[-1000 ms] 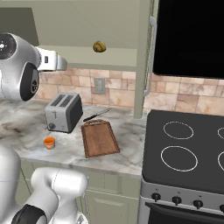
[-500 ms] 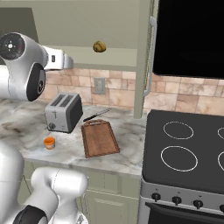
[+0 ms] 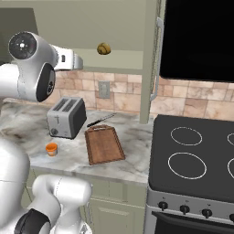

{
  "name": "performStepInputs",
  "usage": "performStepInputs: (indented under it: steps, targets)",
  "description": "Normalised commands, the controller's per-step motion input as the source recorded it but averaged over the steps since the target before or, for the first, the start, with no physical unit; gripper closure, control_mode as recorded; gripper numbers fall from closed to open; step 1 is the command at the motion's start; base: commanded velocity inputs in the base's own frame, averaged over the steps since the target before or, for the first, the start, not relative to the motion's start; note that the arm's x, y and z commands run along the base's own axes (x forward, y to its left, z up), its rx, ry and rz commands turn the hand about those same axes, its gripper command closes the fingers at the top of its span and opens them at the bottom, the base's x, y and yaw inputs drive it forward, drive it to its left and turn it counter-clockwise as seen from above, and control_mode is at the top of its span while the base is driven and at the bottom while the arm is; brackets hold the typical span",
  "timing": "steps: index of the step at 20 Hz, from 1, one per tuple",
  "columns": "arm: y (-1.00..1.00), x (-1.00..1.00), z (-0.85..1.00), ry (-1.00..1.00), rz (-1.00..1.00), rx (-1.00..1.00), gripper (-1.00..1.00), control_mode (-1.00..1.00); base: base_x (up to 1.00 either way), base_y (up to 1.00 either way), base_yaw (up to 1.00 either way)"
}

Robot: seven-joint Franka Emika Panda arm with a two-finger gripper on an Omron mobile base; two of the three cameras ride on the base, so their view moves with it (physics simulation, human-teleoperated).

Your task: Pick the bread, place it on the cutting board, pick the jam, place it on the counter, and close the cabinet.

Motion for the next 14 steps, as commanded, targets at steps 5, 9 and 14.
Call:
performStepInputs:
  steps: [5, 9, 14]
  targets:
    - [-0.07, 0.31, 0.01, 0.0, 0.0, 0.0, -1.0, -1.0, 0.0, 0.0, 0.0]
    - [-0.06, 0.42, 0.0, 0.0, -0.05, 0.0, -1.0, -1.0, 0.0, 0.0, 0.0]
    - [-0.08, 0.39, 0.0, 0.0, -0.07, 0.0, -1.0, -1.0, 0.0, 0.0, 0.0]
